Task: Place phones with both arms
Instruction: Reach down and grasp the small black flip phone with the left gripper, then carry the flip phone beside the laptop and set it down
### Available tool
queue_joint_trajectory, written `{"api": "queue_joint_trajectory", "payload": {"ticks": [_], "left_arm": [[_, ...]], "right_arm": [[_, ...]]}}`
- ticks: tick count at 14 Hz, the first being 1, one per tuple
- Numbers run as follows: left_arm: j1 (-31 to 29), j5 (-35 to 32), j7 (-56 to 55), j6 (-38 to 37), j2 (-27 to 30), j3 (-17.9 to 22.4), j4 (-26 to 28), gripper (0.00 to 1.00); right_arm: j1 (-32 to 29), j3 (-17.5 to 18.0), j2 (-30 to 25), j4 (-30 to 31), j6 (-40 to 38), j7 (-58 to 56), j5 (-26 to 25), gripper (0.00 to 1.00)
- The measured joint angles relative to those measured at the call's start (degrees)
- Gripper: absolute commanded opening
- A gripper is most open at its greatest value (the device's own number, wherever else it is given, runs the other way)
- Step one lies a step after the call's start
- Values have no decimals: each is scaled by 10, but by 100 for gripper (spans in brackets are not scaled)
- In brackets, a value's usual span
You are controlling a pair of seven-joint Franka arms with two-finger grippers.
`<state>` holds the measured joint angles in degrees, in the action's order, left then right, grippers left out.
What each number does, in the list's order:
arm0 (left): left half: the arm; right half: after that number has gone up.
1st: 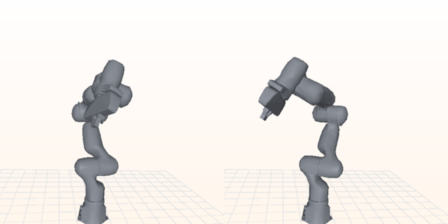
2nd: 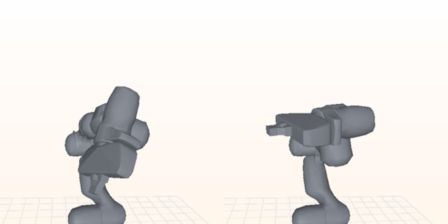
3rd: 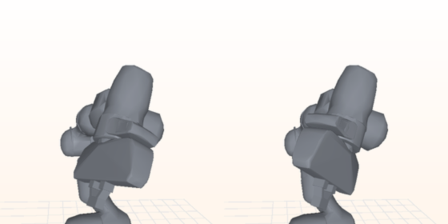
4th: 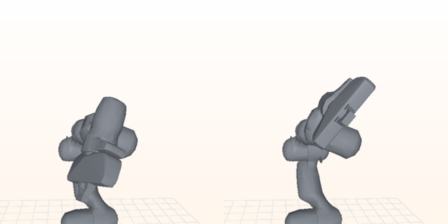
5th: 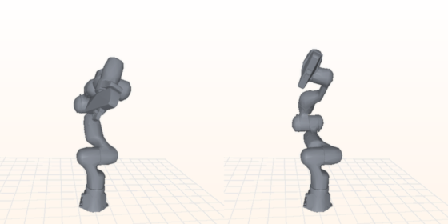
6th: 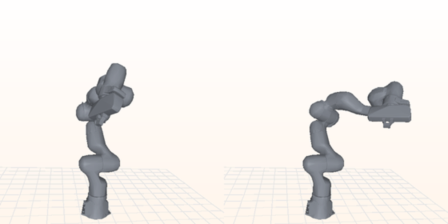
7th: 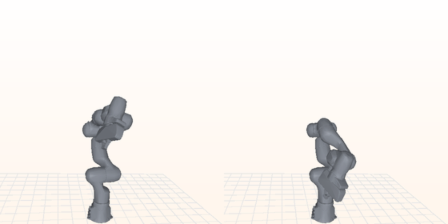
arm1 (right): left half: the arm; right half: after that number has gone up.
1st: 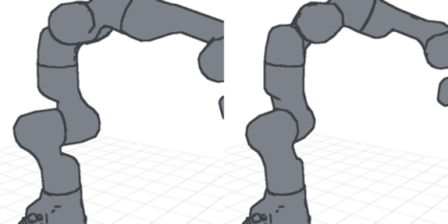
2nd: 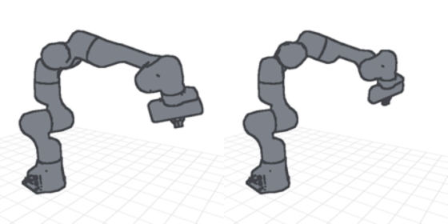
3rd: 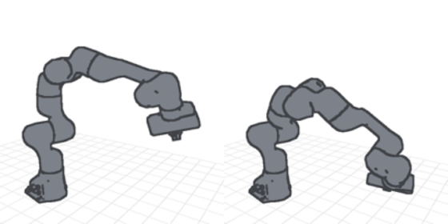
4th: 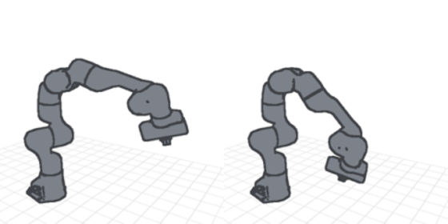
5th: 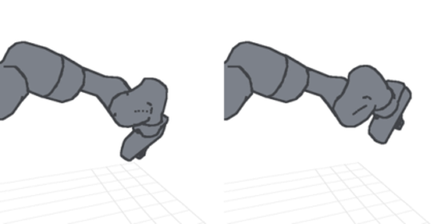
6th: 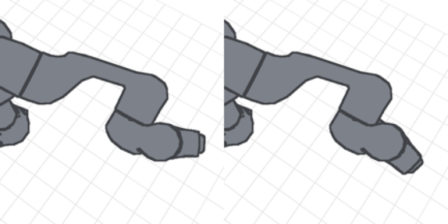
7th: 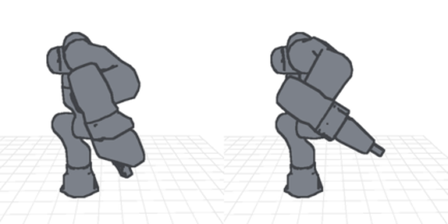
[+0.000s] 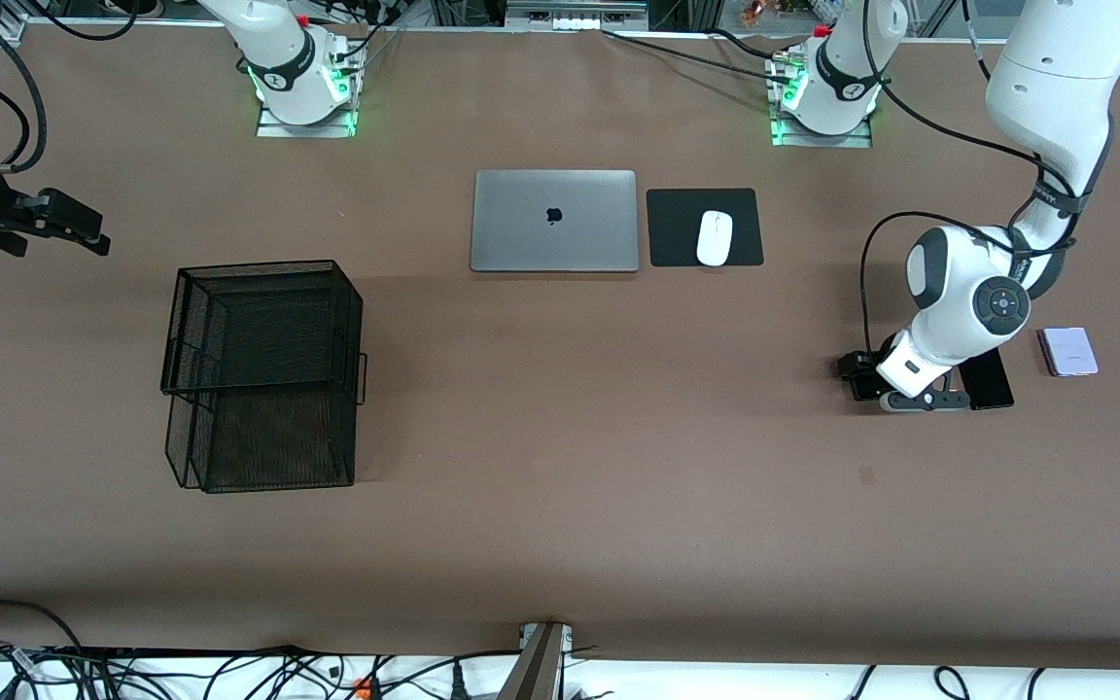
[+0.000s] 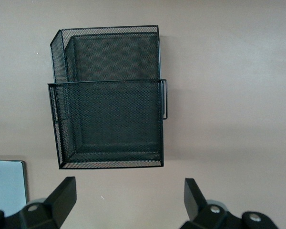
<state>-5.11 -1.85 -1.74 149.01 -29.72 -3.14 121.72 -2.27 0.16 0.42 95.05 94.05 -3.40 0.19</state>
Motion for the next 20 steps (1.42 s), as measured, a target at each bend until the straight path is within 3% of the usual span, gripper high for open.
{"api": "queue_joint_trajectory", "payload": {"ticks": [1, 2, 6, 8, 10, 12, 16, 17, 20], "left_arm": [[0, 0, 0, 0, 2, 0, 0, 47], [0, 0, -1, -2, 5, 0, 0, 40], [0, 0, -4, -58, 11, -19, -21, 34], [1, 0, -18, -171, 28, -52, -80, 33], [10, 1, -37, -308, 44, -96, -175, 33], [50, 1, -95, -389, 49, -123, -254, 33], [183, 6, -201, -395, 24, -129, -311, 35], [216, 8, -226, -382, 3, -128, -332, 39], [301, 8, -305, -301, -90, -127, -403, 40]], "right_arm": [[0, 0, 0, 0, 0, 0, 0, 100], [0, 0, 0, 0, 0, 0, 0, 100], [0, 0, 0, 0, 0, 0, 0, 100], [0, 0, 0, 0, 0, 0, 0, 100], [0, 0, 0, 0, 0, 0, 0, 100], [0, 0, 0, 0, 0, 0, 0, 100], [0, -1, 0, 0, 0, 0, 0, 100], [0, -1, 0, 0, 0, 0, 0, 100], [0, -1, 0, 0, 0, 0, 0, 100]]}}
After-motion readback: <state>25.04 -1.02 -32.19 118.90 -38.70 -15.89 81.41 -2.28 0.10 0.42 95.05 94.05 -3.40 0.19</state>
